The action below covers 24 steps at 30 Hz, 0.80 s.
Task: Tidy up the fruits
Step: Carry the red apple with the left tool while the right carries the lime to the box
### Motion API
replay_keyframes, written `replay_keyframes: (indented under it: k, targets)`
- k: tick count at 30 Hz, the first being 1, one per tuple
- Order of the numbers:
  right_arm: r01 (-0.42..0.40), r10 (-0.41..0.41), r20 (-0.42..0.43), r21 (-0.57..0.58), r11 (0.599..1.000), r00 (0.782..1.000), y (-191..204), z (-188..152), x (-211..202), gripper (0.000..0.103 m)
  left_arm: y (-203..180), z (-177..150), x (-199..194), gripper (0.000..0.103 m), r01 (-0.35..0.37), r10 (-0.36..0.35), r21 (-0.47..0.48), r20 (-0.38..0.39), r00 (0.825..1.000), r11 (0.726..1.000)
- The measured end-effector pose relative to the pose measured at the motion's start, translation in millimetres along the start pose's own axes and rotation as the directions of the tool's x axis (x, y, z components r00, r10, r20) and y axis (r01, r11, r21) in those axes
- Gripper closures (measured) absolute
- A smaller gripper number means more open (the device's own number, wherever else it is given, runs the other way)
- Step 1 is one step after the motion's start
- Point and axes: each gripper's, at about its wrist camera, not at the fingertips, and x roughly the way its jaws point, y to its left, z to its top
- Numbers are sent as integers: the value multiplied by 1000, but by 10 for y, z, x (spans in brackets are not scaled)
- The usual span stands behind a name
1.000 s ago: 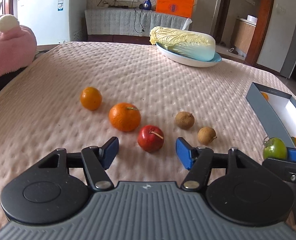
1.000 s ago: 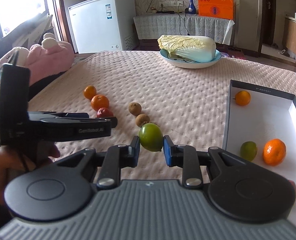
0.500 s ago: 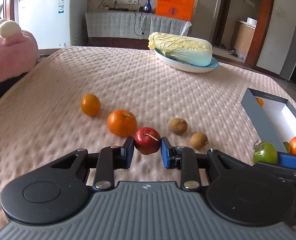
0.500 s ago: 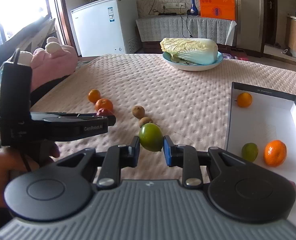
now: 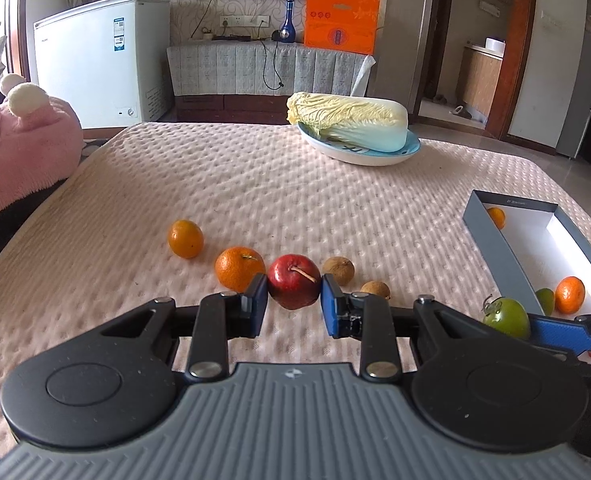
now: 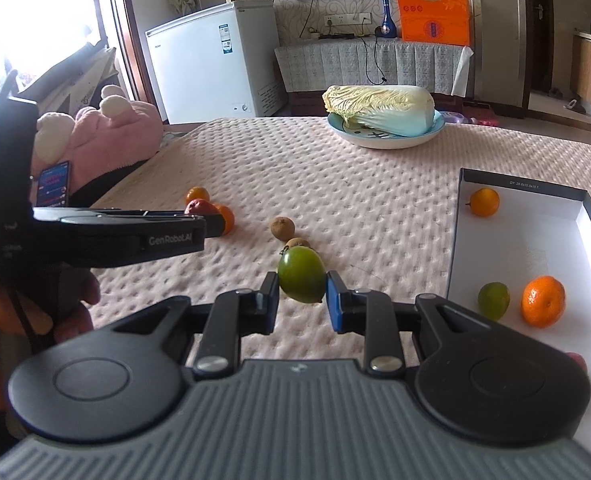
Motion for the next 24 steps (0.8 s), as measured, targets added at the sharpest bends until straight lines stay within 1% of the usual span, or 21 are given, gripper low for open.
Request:
replay_keyframes:
  k: [3,15,24]
  targets:
    - [1,-1,4,4,1000,1000,-40,-6,-30,75,-46,-5,0,70,-2,2,4,-4,1000,1000]
    - [0,0,8,19,1000,1000,-204,-38,-163,75,-340,-18,22,70,34,-34,43,-6,999,998]
    - [0,0,16,31,1000,1000,-287,-75,-261,75,-436,-22,31,70,44,-44,47,-6,999,998]
